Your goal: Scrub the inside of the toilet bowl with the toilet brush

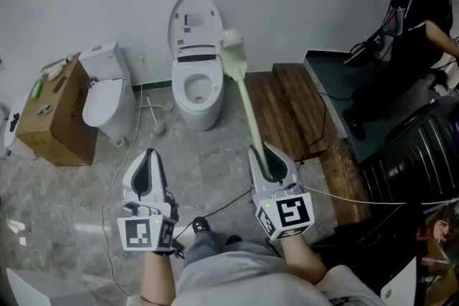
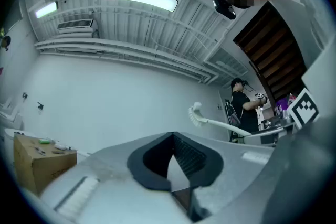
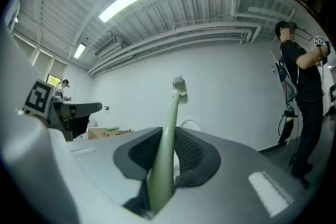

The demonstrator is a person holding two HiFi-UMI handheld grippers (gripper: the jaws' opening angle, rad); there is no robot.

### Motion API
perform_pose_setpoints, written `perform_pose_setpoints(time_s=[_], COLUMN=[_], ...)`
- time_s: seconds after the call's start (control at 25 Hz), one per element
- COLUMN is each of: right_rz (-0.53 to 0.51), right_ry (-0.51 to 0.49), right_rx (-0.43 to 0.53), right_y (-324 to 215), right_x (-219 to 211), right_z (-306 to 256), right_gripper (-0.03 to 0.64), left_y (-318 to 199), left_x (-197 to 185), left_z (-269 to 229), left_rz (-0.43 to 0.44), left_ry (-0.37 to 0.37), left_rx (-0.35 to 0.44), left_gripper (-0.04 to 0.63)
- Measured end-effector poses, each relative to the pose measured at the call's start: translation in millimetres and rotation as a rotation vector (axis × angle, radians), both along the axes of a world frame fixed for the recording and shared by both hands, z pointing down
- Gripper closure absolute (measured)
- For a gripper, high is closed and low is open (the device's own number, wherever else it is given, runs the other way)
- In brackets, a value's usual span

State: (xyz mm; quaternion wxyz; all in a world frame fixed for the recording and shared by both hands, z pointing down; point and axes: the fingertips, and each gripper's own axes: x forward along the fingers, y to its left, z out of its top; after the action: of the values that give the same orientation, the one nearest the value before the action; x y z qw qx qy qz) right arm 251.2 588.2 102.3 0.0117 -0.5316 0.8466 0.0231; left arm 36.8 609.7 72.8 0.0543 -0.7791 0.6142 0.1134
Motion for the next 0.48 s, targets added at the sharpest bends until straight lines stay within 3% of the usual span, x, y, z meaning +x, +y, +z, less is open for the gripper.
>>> perform_pose_setpoints(time_s=[0.48], right_rz=[-0.013], right_ry=[-0.014], right_rx=[0.011], right_y=[-1.4], right_x=[2.6], right_z=[-4.3], right_gripper=[0.540], left_y=[1.3], left_x=[4.7], left_z=[-6.6], left_rz=[-0.011], left_ry=[0.014], left_rx=[0.008], left_gripper=[0.591])
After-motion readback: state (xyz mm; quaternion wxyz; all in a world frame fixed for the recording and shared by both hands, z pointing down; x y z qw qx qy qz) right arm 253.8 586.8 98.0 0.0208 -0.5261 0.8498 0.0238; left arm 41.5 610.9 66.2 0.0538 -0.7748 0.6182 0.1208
